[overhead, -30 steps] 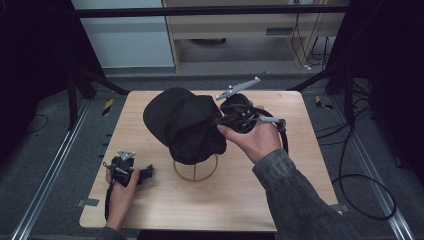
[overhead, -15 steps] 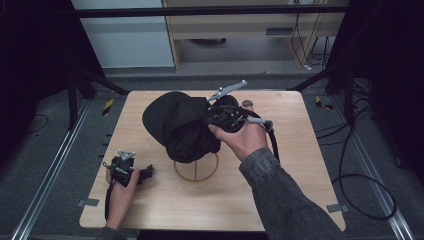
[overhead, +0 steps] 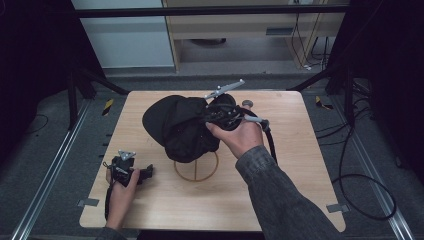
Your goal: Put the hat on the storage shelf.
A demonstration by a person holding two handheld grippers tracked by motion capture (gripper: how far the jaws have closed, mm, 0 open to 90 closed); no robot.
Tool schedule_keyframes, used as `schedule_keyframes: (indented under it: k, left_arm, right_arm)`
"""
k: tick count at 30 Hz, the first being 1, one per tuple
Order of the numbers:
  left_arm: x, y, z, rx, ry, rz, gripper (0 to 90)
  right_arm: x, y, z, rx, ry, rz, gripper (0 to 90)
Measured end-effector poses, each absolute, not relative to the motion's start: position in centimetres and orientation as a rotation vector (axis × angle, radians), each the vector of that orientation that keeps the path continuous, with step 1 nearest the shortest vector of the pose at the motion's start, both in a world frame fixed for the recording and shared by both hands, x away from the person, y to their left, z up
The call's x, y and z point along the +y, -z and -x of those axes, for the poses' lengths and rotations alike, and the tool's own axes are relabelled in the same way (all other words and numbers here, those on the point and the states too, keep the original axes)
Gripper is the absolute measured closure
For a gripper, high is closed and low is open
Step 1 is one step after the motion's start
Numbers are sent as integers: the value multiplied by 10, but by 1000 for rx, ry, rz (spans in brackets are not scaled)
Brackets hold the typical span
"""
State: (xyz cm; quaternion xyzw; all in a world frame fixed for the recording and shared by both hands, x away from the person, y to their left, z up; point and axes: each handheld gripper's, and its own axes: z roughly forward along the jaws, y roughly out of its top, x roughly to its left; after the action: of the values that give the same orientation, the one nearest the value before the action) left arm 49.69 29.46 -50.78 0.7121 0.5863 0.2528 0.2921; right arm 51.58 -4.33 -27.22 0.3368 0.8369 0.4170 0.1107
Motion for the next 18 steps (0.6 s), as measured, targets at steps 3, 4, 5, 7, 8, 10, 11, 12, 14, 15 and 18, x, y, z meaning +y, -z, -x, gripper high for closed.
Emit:
schedule_keyframes:
  k: [3,4,5,7,8,10,11,12,14,15,18]
  left_arm:
    - [295,508,-497,1562,-673,-1898,0]
    - [295,508,-497,1562,-673,-1897,0]
    - [295,508,-497,1562,-674,-1898,0]
    - [295,508,-497,1562,-673,-1897,0]
    - [295,508,-497,1562,-674,-1897,0]
    - [295,508,-497,1562,-675,-1895,0]
    - [295,508,-497,1562,-675,-1895,0]
    - [295,508,-497,1562,-675,-1895,0]
    - [295,508,-497,1562,-674,-1895,0]
    - [295,508,-497,1562,-675,-1895,0]
    - [295,508,-497,1562,-675,-1895,0]
  right_arm:
    - [-44,272,-516,2457,-1233,-986,818]
    - [-44,272,-516,2455,-1234,-986,810]
    - [-44,272,-517,2454,-1236,-984,804]
    - [-45,273,-517,2451,-1240,-985,791]
    - [-45,273,-518,2450,-1242,-985,786]
    - [-46,273,-518,2449,-1248,-989,773]
    - [-46,273,-519,2448,-1251,-991,764]
    - [-47,273,-519,2447,-1253,-995,757]
    - [-47,273,-519,2447,-1258,-998,752]
    - [-47,273,-519,2447,-1261,-1001,741]
    - [-47,273,-519,2444,-1267,-997,729]
